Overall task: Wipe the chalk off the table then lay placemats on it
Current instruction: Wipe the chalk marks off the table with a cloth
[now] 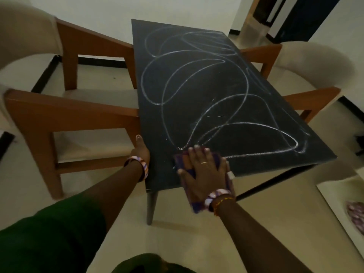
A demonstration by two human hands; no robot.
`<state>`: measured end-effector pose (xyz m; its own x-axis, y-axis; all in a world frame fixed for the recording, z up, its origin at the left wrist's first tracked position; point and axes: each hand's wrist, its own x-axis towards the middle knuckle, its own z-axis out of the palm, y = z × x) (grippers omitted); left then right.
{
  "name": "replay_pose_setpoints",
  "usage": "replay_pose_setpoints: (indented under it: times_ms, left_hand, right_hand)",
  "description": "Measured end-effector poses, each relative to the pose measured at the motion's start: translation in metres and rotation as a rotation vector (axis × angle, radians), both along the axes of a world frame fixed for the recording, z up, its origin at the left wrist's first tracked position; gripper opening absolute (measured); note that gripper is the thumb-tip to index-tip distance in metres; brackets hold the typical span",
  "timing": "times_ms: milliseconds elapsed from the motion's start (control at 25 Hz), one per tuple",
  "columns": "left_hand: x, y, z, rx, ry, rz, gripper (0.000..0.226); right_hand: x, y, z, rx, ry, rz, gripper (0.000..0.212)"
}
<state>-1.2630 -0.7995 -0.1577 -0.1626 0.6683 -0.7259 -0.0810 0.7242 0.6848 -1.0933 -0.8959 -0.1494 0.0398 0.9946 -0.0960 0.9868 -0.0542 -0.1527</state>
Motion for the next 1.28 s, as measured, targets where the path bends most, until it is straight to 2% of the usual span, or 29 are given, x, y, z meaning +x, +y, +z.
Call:
replay_pose_setpoints:
  times_ms: [120, 200, 320, 440, 600, 680, 760, 800, 880, 920, 960, 1040, 1120, 1200, 1240, 1280]
  left_hand:
    - [0.000, 0.009, -0.014, 0.026, 0.116, -0.021, 0.066]
    - [0.002, 0.010, -0.015, 0.032, 0.137, -0.029, 0.065]
    - [0.001, 0.012, -0.020, 0.055, 0.155, -0.037, 0.066]
    - [0.001, 0.012, -0.019, 0.057, 0.209, -0.057, 0.065]
    - [0.002, 0.011, -0.015, 0.043, 0.239, -0.081, 0.066]
    - [0.001, 0.010, -0.013, 0.055, 0.218, -0.068, 0.065]
    - [0.001, 0.010, -0.015, 0.066, 0.240, -0.064, 0.065]
    - [0.001, 0.010, -0.016, 0.067, 0.253, -0.061, 0.065]
    - [0.001, 0.010, -0.015, 0.059, 0.244, -0.049, 0.065]
    - [0.000, 0.009, -0.013, 0.059, 0.252, -0.051, 0.065]
    - [0.001, 0.008, -0.011, 0.066, 0.268, -0.057, 0.065]
    - [0.002, 0.006, -0.007, 0.090, 0.314, -0.062, 0.062]
    - [0.001, 0.005, -0.003, 0.151, 0.399, -0.093, 0.053]
    - [-0.004, 0.001, 0.001, 0.305, 0.641, -0.171, 0.044]
    - [-0.007, -0.004, 0.008, 0.450, 0.731, -0.186, 0.044]
    - [-0.006, -0.008, 0.017, 0.617, 0.724, -0.208, 0.045]
  right_hand:
    - [0.054, 0.007, 0.005, -0.079, -0.007, -0.266, 0.067]
    - [0.051, 0.009, 0.006, -0.106, -0.029, -0.343, 0.067]
    - [-0.006, 0.013, 0.003, -0.030, -0.033, -0.171, 0.061]
    - [-0.050, 0.019, 0.008, -0.084, 0.012, 0.073, 0.058]
    - [-0.027, 0.026, 0.014, -0.157, 0.080, 0.134, 0.058]
    - [-0.009, 0.028, 0.019, -0.186, 0.277, -0.021, 0.076]
    - [0.011, 0.026, 0.027, -0.017, 0.467, -0.270, 0.084]
    - [0.022, 0.024, 0.029, 0.086, 0.449, -0.391, 0.083]
    - [0.036, 0.018, 0.030, 0.065, 0.232, -0.521, 0.080]
    - [0.037, 0.016, 0.026, -0.008, 0.170, -0.522, 0.075]
    - [0.037, 0.017, 0.022, -0.043, 0.193, -0.511, 0.063]
    - [0.033, 0.020, 0.025, -0.042, 0.404, -0.525, 0.034]
    - [0.033, 0.021, 0.040, -0.041, 0.509, -0.493, 0.020]
    - [0.035, 0.025, 0.065, -0.050, 0.561, -0.430, 0.014]
    - [0.036, 0.030, 0.080, -0.042, 0.648, -0.425, 0.009]
    - [0.033, 0.035, 0.096, -0.024, 0.766, -0.430, 0.008]
